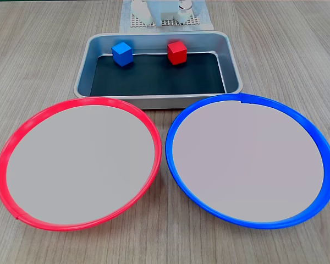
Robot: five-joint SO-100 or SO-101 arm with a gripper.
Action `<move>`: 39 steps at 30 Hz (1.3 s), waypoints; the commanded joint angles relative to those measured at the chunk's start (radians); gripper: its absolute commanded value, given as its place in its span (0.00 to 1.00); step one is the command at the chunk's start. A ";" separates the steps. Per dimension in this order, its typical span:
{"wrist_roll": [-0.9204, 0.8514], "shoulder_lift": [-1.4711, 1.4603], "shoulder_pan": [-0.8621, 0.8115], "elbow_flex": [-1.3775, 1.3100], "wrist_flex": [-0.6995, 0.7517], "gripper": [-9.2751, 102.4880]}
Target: Move two blocks tray to matching dishes
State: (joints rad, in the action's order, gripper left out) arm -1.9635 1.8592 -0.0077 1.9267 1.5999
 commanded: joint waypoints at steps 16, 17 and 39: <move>-0.023 -0.043 -0.017 0.357 -0.403 0.26; -0.014 -0.044 -0.009 0.362 -0.414 0.24; 0.453 -0.272 -0.080 -0.430 -0.308 0.08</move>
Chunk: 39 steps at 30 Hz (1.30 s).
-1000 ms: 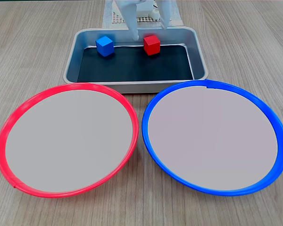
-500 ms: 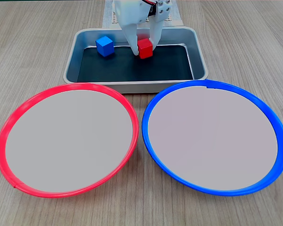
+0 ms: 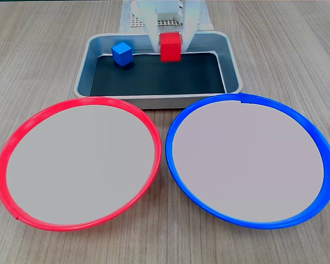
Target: Move two blocks tray to matching dishes
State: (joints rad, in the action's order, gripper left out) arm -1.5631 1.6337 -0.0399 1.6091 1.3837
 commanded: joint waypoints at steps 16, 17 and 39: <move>0.055 -0.660 -0.181 -0.411 -0.718 0.26; 0.052 -0.647 -0.186 -0.402 -0.718 0.29; -1.109 0.066 -0.446 0.348 -0.049 0.23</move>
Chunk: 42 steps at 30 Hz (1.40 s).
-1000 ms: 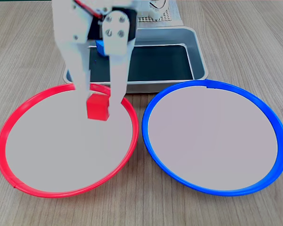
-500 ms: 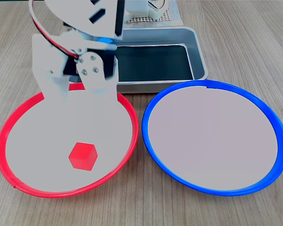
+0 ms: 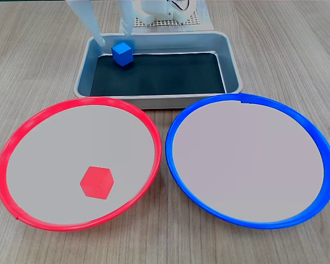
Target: Move two blocks tray to matching dishes
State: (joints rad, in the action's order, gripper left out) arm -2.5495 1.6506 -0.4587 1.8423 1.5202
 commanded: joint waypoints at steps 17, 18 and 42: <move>-0.160 0.164 -0.034 0.290 -0.250 0.24; -0.155 0.167 -0.032 0.270 -0.224 0.24; -0.061 0.092 0.021 0.245 -0.336 0.12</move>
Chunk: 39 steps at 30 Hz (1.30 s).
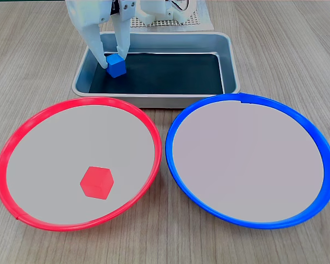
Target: Move two blocks tray to matching dishes
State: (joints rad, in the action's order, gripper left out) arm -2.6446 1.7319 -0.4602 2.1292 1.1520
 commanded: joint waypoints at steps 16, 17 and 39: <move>1.250 -0.244 0.583 -0.658 -0.147 0.08; 1.272 -0.273 0.595 -0.661 -0.184 0.08; 1.796 0.117 0.554 -0.212 -0.637 0.08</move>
State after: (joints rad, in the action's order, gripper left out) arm -1.0017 1.6582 0.1273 1.8178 0.5937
